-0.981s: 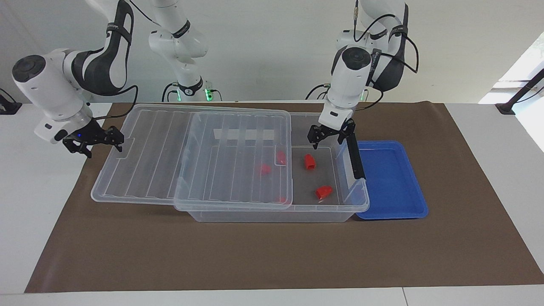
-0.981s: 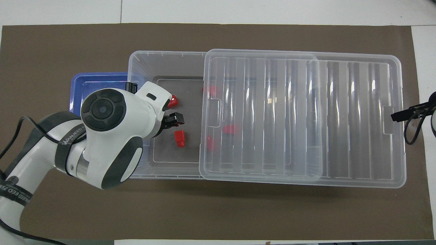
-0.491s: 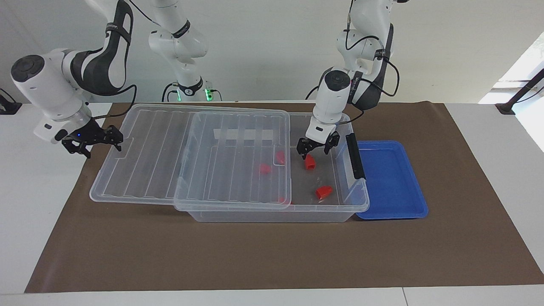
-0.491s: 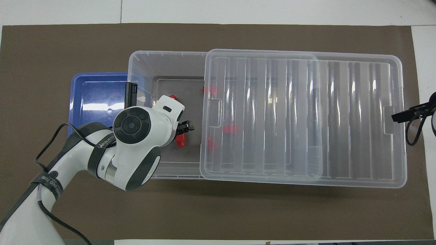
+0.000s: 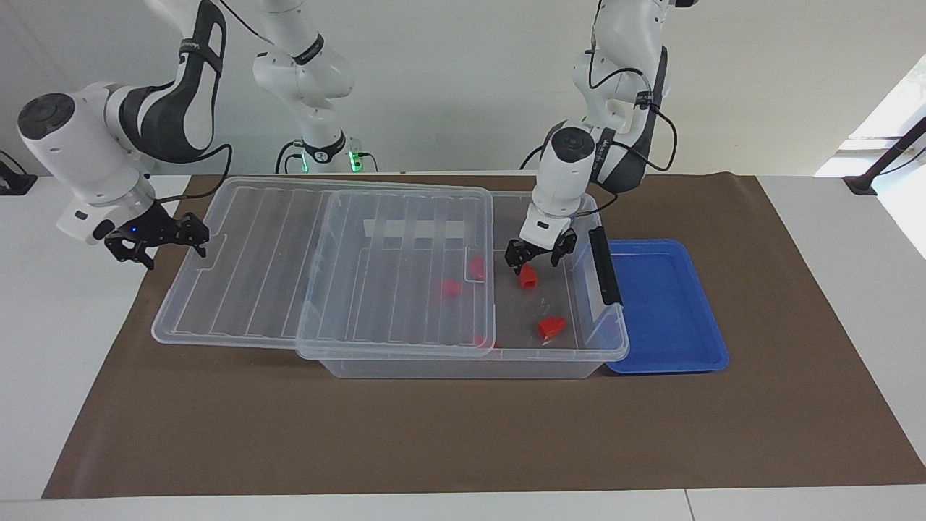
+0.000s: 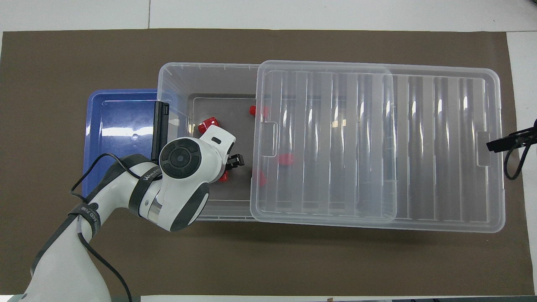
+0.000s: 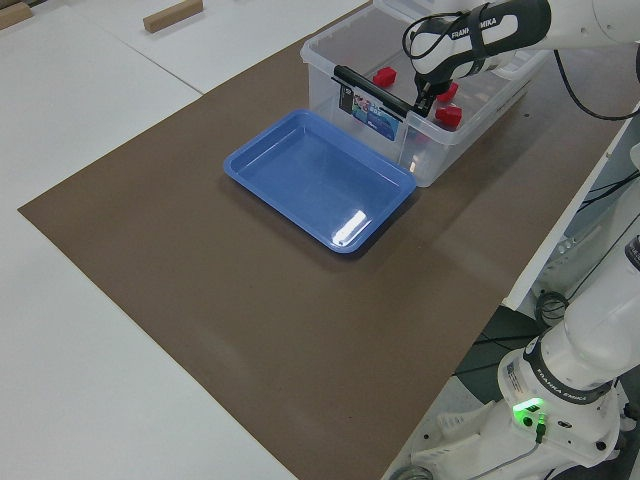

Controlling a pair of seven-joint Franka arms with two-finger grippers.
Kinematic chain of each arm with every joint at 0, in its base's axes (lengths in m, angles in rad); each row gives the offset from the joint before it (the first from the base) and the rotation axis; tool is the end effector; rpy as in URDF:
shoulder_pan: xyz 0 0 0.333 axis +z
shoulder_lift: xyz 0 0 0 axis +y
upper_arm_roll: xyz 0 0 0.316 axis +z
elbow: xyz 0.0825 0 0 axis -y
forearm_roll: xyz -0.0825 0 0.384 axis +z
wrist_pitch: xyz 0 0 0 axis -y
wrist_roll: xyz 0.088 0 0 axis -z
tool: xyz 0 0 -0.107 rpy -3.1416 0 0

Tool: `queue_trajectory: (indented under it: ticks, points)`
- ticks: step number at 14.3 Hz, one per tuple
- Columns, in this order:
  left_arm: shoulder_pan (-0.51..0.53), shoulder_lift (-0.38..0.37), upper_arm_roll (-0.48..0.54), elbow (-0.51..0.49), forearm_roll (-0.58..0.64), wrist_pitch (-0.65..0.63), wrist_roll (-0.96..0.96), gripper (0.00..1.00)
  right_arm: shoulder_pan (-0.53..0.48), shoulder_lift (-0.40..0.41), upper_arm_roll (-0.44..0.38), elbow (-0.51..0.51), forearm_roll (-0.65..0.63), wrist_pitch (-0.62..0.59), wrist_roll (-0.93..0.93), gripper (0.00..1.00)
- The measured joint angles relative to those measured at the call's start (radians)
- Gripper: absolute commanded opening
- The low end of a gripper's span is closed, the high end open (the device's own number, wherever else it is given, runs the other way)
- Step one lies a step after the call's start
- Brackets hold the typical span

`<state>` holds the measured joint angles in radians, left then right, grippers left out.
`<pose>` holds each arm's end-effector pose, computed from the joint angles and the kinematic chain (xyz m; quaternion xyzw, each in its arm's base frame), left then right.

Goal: Place red block in blue tray from box
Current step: 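Grasp a red block with the left gripper and lift it, then carry the red block over the blue tray and release it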

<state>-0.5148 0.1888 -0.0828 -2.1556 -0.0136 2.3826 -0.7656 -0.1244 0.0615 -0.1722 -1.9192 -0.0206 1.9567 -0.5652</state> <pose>0.4671 -0.3174 0.3154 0.9957 0.0896 0.0072 0.0219 0.5472 -0.1671 0.4574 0.9903 0.1379 -0.0167 0.0086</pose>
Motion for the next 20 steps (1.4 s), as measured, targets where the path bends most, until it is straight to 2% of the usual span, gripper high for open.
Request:
queue_trajectory:
  ticks: [6,8,14,17,20]
  points:
    - [-0.007,0.003,0.0,0.0,0.0,-0.006,-0.038,0.0,0.001,0.0,-0.002,0.005,0.0,0.001,0.0,1.0]
    - [-0.01,-0.021,0.001,0.006,0.0,-0.05,-0.04,0.0,0.003,0.004,0.001,0.035,0.001,-0.027,0.003,1.0]
    - [-0.004,-0.203,0.015,0.03,0.001,-0.271,-0.037,0.0,0.023,0.03,0.043,0.161,0.002,-0.143,0.084,1.0]
    - [0.025,-0.286,0.021,0.036,0.002,-0.358,0.013,0.0,0.033,0.043,0.096,0.27,0.002,-0.275,0.202,1.0]
    - [0.085,-0.369,0.024,0.043,0.003,-0.458,0.108,0.0,0.078,0.042,0.11,0.371,0.001,-0.392,0.299,1.0]
